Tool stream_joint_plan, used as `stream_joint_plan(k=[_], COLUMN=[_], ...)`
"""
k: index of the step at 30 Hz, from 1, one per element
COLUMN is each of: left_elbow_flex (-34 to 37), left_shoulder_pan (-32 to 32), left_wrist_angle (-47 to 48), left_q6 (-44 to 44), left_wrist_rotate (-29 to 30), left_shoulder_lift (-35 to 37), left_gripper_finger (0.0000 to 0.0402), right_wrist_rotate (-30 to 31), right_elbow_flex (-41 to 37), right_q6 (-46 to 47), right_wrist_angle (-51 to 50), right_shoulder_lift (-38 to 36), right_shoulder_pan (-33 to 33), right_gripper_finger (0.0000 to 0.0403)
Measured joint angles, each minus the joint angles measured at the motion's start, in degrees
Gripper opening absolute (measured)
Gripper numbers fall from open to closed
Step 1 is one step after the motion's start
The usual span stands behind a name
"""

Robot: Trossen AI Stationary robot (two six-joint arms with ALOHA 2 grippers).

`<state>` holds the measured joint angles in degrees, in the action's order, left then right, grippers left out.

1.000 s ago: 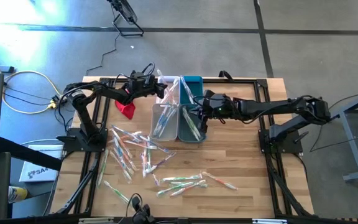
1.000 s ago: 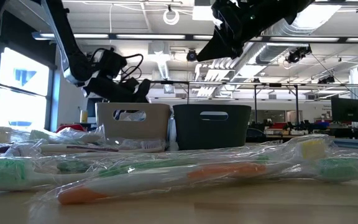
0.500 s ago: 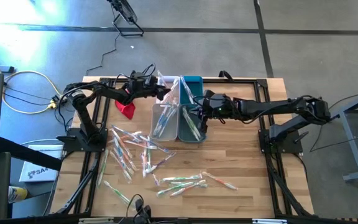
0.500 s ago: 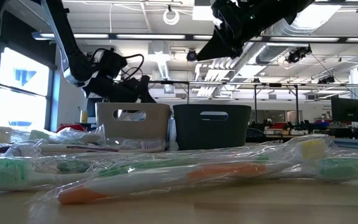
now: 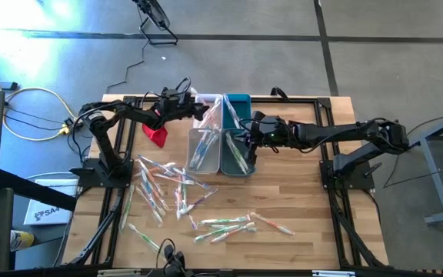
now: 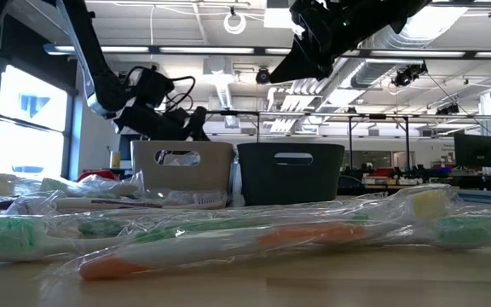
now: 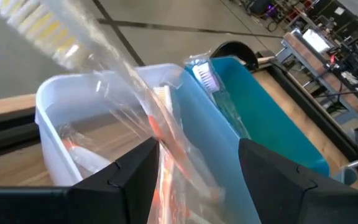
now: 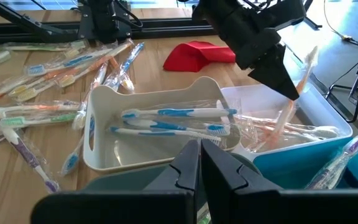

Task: Pick & Place Toothbrushes
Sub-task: Put the orange toothbrush into the transparent bin

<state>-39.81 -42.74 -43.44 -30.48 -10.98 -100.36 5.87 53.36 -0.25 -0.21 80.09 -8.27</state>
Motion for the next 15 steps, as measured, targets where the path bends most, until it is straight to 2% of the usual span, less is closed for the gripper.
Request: stream_joint_plan(k=[5,11,15], left_elbow_flex=[-1.4,-9.1,-12.9], left_shoulder_pan=[0.0,0.6,1.7], left_wrist_angle=[3.9,21.8,28.4], left_q6=[0.1,4.2,7.3], left_wrist_rotate=[0.0,0.8,1.9], left_shoulder_lift=[0.0,0.0,-0.1], left_gripper_finger=[0.0216,0.0216,0.0216], right_wrist_rotate=[0.0,0.0,0.0], right_elbow_flex=[0.0,0.0,0.0], right_q6=[0.0,0.0,0.0], right_wrist_angle=[0.0,0.0,0.0], right_shoulder_lift=[0.0,0.0,0.0], right_shoulder_pan=[0.0,0.0,0.0], right_gripper_finger=[0.0009,0.0009,0.0009])
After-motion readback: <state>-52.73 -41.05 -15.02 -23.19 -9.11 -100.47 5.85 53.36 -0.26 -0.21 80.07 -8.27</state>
